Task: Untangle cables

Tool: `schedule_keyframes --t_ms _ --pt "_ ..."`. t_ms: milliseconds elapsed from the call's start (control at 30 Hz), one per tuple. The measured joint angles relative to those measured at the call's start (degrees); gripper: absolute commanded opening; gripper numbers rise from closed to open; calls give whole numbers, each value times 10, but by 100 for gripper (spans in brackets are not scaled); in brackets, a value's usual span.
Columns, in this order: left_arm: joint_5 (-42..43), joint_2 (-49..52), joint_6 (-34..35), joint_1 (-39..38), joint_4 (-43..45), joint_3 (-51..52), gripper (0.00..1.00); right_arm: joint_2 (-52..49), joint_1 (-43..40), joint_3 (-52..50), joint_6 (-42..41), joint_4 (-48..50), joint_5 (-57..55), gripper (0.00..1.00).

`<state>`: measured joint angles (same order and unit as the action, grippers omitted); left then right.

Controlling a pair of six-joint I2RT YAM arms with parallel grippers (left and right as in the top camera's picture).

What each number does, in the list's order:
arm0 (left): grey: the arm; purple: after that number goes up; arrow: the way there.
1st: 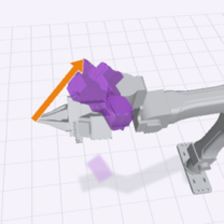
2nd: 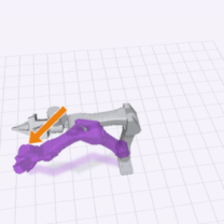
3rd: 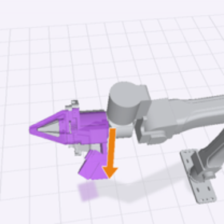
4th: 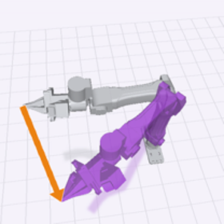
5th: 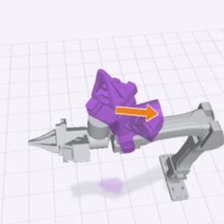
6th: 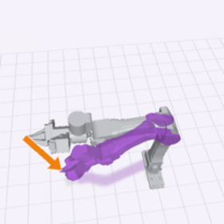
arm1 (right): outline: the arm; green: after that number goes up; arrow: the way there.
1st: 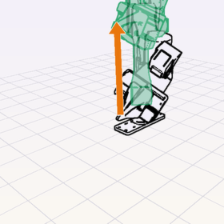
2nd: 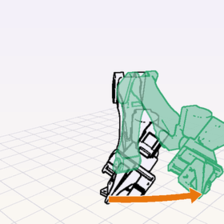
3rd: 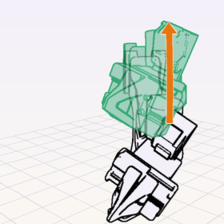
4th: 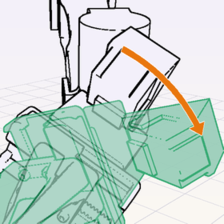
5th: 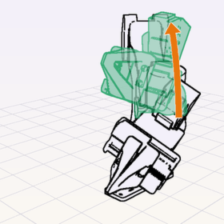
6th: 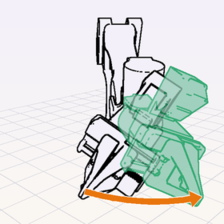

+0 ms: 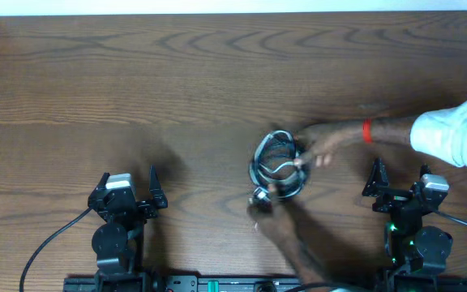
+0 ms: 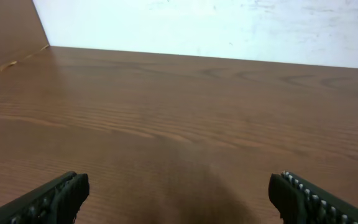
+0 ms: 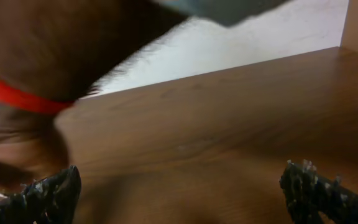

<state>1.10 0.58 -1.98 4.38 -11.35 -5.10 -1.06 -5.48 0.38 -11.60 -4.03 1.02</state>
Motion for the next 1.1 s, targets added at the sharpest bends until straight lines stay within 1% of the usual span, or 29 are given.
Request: schedule_keyframes --t_ms 1100 --pt "0 0 0 0 0 0 98 0 0 0 0 0 0 99"
